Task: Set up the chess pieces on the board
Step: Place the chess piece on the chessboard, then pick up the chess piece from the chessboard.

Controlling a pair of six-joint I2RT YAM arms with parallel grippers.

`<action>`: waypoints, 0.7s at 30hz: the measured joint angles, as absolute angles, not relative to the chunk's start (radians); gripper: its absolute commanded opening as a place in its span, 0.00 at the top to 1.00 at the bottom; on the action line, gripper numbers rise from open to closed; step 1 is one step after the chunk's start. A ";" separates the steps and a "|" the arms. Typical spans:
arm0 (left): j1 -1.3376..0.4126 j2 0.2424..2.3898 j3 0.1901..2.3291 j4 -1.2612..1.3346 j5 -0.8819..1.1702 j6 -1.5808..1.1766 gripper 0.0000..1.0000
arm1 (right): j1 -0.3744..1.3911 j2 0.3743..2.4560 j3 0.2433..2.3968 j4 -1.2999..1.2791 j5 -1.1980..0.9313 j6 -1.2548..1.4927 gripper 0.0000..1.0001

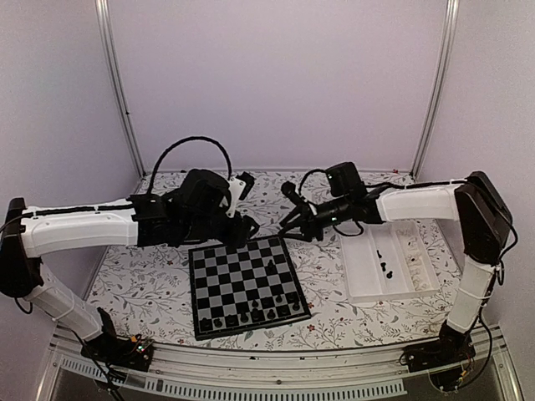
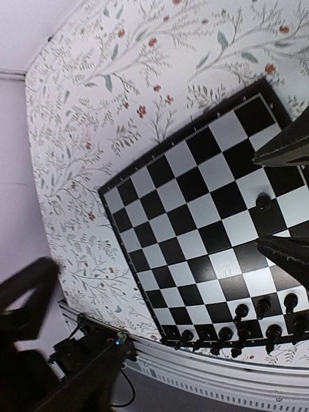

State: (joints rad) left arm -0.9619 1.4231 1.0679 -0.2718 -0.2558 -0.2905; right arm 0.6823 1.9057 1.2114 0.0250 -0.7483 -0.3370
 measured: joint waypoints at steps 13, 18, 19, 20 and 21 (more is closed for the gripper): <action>-0.937 1.798 1.288 -0.395 -0.116 -0.253 0.53 | 0.418 1.387 0.991 -0.175 -0.734 -0.451 0.35; -0.921 1.920 1.390 -0.438 -0.104 -0.246 0.58 | 0.258 1.376 0.956 -0.205 -0.784 -0.437 0.35; -0.920 1.937 1.401 -0.442 -0.101 -0.247 0.58 | 0.249 1.375 0.956 -0.204 -0.789 -0.437 0.35; -0.917 1.955 1.412 -0.449 -0.096 -0.247 0.59 | 0.240 1.373 0.956 -0.204 -0.796 -0.438 0.34; -0.915 1.972 1.425 -0.457 -0.091 -0.247 0.59 | 0.239 1.370 0.955 -0.204 -0.801 -0.439 0.34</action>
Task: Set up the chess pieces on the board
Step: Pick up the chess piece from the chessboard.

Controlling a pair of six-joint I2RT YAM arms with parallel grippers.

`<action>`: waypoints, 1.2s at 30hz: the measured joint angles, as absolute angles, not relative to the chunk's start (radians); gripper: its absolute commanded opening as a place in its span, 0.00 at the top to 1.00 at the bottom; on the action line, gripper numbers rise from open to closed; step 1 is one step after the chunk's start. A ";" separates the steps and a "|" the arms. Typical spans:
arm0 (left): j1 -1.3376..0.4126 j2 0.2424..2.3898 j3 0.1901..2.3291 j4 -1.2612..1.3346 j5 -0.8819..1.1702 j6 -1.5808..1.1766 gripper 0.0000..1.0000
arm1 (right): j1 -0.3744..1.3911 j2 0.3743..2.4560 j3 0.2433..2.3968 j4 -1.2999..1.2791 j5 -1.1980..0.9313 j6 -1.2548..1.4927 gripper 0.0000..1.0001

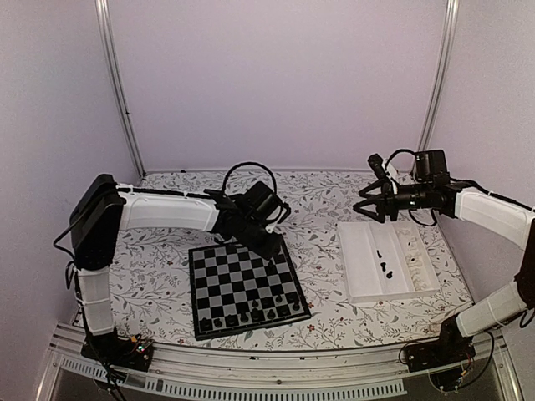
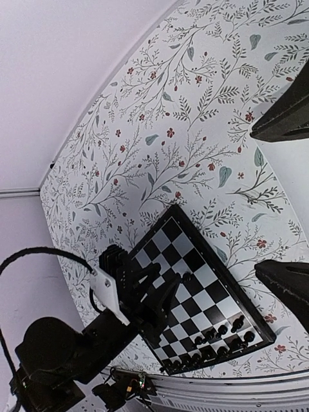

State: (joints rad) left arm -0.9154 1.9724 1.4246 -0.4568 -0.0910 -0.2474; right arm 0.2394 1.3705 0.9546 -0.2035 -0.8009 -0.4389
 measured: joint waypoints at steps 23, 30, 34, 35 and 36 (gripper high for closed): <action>-0.910 2.056 1.480 -0.547 -0.041 -0.282 0.77 | 0.246 1.374 0.954 -0.235 -0.850 -0.501 0.34; -0.910 2.056 1.480 -0.562 -0.026 -0.288 0.74 | 0.246 1.378 0.954 -0.242 -0.850 -0.513 0.34; -0.910 2.056 1.478 -0.565 -0.023 -0.292 0.81 | 0.246 1.378 0.954 -0.243 -0.850 -0.514 0.34; -0.910 2.056 1.477 -0.566 -0.022 -0.295 0.85 | 0.246 1.378 0.954 -0.244 -0.850 -0.514 0.34; -0.910 2.056 1.476 -0.567 -0.020 -0.297 0.88 | 0.246 1.379 0.954 -0.244 -0.850 -0.514 0.34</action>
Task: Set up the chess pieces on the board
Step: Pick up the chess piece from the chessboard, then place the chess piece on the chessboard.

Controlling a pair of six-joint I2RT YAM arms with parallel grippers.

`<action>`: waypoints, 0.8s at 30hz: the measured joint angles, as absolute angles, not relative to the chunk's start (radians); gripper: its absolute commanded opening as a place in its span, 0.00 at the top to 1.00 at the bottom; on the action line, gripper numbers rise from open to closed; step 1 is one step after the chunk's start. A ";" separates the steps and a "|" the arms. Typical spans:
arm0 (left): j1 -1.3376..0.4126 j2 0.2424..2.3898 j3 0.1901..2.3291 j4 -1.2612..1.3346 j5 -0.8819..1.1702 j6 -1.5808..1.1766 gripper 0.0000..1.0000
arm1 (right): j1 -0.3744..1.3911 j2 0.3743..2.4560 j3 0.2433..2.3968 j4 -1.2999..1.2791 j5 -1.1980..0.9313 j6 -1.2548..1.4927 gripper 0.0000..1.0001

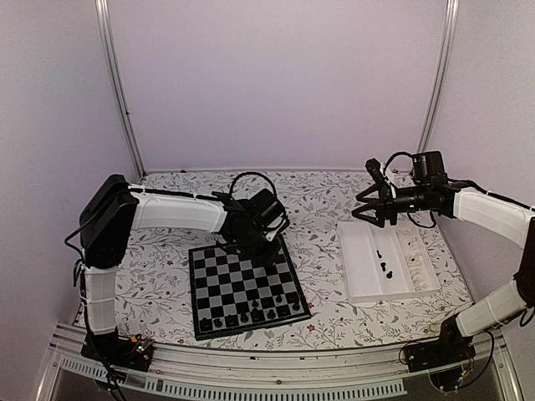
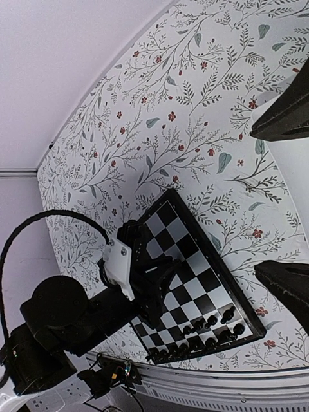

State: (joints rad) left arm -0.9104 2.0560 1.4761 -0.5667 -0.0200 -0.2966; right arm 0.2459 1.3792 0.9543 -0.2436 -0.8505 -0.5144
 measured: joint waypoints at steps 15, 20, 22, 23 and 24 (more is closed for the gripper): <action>-0.927 1.934 1.356 -0.619 -0.019 -0.315 0.95 | 0.246 1.398 0.954 -0.257 -0.855 -0.522 0.33; -0.971 1.788 1.246 -0.667 -0.034 -0.333 0.95 | 0.246 1.404 0.955 -0.263 -0.850 -0.526 0.33; -0.998 1.744 1.207 -0.677 -0.031 -0.342 0.96 | 0.246 1.407 0.955 -0.265 -0.846 -0.532 0.32; -1.011 1.729 1.190 -0.679 -0.028 -0.346 0.96 | 0.246 1.409 0.955 -0.266 -0.845 -0.535 0.32; -1.023 1.720 1.176 -0.682 -0.023 -0.351 0.96 | 0.246 1.410 0.955 -0.266 -0.844 -0.536 0.32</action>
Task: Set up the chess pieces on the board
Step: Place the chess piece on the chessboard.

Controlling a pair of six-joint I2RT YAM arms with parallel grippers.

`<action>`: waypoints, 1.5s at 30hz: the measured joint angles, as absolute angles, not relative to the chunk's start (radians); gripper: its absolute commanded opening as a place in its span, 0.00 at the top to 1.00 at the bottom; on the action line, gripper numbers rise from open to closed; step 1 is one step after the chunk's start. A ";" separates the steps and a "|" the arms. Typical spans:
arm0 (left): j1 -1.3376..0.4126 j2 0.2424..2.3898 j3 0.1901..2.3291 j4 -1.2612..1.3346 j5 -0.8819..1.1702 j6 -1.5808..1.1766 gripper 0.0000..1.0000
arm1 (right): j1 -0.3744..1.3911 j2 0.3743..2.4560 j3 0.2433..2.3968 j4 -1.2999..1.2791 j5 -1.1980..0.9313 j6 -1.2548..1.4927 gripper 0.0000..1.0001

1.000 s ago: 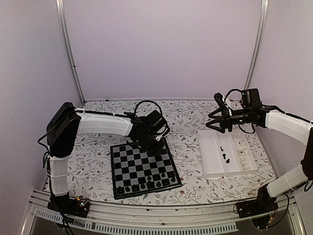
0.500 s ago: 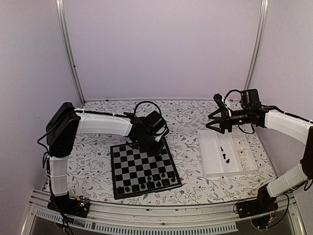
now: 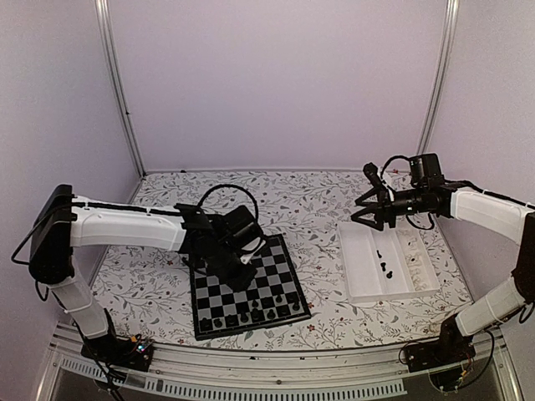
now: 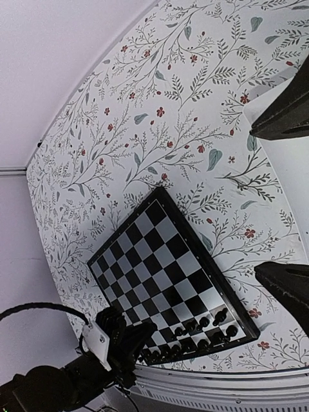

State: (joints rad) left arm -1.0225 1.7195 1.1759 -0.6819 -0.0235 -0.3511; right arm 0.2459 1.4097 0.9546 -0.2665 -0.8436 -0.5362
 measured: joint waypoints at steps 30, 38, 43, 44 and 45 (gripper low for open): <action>-1.072 1.730 1.095 -0.682 0.079 -0.393 0.84 | 0.246 1.430 0.957 -0.284 -0.843 -0.555 0.31; -1.072 1.730 1.095 -0.685 0.067 -0.394 0.70 | 0.246 1.430 0.963 -0.293 -0.833 -0.554 0.23; -1.073 1.713 1.111 -0.707 0.044 -0.389 0.65 | 0.236 1.408 0.991 -0.309 -0.757 -0.525 0.01; -1.073 1.703 1.121 -0.714 0.039 -0.386 0.65 | 0.231 1.396 0.998 -0.314 -0.725 -0.518 0.01; -1.073 1.692 1.132 -0.719 0.028 -0.384 0.65 | 0.224 1.382 1.003 -0.319 -0.697 -0.510 0.01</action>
State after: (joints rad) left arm -1.0725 1.6917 1.1320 -0.7189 0.0277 -0.3843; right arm 0.2241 1.3819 1.0035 -0.3187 -0.6971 -0.5098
